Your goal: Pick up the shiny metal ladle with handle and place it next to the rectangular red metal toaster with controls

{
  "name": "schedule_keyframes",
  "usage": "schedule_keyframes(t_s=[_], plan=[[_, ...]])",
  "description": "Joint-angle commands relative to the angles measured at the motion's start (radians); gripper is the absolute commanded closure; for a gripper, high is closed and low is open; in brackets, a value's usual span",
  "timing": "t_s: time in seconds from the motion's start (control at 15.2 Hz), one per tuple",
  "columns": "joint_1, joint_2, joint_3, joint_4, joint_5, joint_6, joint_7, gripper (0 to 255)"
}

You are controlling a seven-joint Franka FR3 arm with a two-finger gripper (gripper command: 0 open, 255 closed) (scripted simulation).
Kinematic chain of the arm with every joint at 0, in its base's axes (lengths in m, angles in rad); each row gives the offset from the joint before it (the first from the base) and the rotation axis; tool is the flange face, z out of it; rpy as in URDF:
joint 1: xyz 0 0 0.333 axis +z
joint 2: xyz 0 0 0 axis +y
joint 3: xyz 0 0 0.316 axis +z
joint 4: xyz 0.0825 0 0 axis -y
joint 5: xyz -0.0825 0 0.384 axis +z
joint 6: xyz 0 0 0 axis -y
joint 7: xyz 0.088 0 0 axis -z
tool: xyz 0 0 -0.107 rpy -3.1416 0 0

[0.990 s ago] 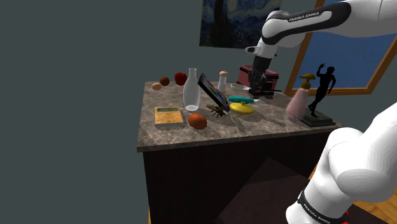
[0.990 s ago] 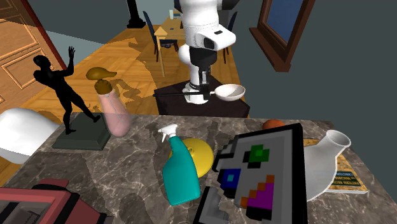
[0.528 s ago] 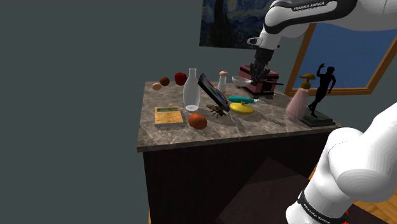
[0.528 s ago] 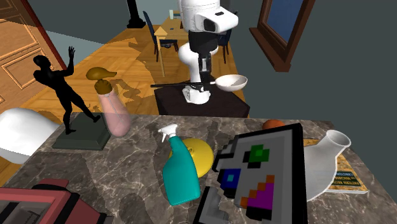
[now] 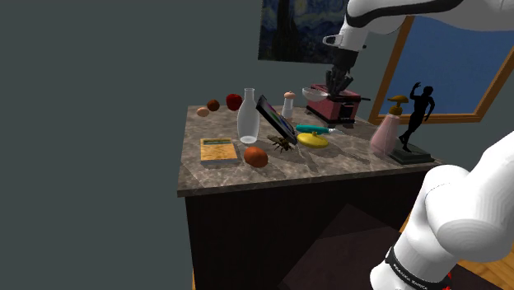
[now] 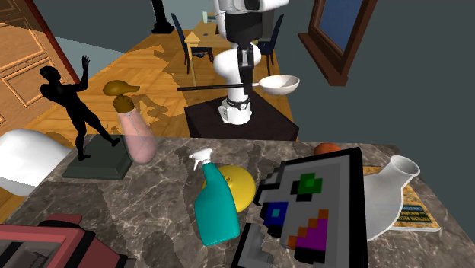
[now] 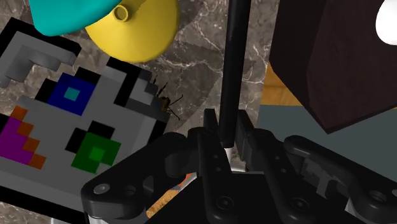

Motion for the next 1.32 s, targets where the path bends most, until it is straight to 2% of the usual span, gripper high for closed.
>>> schedule_keyframes(t_s=[0.0, 0.2, 0.4, 0.53, 0.66, 0.79, 0.92, 1.06, 1.19, 1.25], plan=[[0.002, 0.004, 0.002, 0.025, 0.003, -0.022, 0.001, 255], [0.006, 0.113, -0.079, 0.126, 0.047, -0.026, -0.093, 255], [-0.002, 0.245, -0.163, 0.241, 0.122, -0.042, -0.199, 255], [-0.023, 0.348, -0.215, 0.329, 0.192, -0.062, -0.277, 255], [-0.067, 0.461, -0.255, 0.428, 0.276, -0.093, -0.356, 255], [-0.137, 0.58, -0.274, 0.541, 0.366, -0.136, -0.428, 255], [-0.232, 0.696, -0.272, 0.671, 0.453, -0.19, -0.484, 255], [-0.345, 0.813, -0.254, 0.826, 0.535, -0.255, -0.52, 255], [-0.486, 0.94, -0.218, 1.032, 0.618, -0.338, -0.532, 255], [-0.536, 0.983, -0.201, 1.11, 0.643, -0.369, -0.528, 255]])
